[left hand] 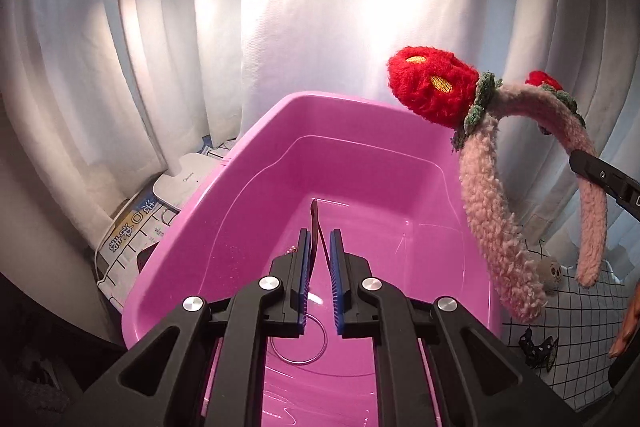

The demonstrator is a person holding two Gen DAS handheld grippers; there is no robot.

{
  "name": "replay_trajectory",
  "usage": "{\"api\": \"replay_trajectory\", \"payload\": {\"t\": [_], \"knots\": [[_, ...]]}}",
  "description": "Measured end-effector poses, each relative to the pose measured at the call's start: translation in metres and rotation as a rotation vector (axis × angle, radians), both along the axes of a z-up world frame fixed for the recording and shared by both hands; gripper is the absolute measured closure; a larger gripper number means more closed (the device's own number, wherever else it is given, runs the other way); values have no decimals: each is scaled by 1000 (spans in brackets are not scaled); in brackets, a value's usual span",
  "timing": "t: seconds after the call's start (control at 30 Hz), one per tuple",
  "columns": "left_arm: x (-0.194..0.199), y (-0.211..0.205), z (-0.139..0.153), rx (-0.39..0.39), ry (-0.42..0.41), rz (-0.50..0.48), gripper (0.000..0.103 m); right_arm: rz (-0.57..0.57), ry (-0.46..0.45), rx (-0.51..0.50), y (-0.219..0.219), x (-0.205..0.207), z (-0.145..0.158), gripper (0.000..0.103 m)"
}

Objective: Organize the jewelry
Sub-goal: 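Carry both items over the pink tub and open both tools to release them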

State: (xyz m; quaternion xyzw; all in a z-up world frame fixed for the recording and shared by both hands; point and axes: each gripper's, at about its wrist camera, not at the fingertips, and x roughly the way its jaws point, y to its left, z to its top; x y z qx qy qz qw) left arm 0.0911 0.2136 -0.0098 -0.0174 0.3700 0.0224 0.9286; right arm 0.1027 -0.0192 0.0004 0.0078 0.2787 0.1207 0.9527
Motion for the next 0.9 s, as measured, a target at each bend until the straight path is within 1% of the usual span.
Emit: {"api": "replay_trajectory", "payload": {"t": [0.13,0.3,0.37,0.47,0.7,0.77,0.8,0.83,0.87,0.9], "knots": [[7,22,-9,5,30,43,93,45,24,-27,38,18,-2,95],[19,37,-18,0,69,78,93,81,69,-75,74,42,-12,95],[23,42,-22,3,84,82,93,89,90,-100,84,50,-17,95],[28,48,-29,-32,104,78,92,93,116,-134,96,61,-26,94],[32,51,-41,-21,140,88,91,109,157,-196,116,76,-40,93],[32,52,-40,-25,138,88,88,114,173,-206,120,80,-42,92],[33,52,-41,-20,142,95,88,115,182,-206,121,83,-43,91],[33,54,-41,-23,146,101,88,117,192,-205,122,85,-44,86],[33,55,-40,-34,145,105,82,122,202,-206,123,88,-46,78],[33,56,-40,-38,149,112,77,125,213,-217,124,89,-48,73]]}}
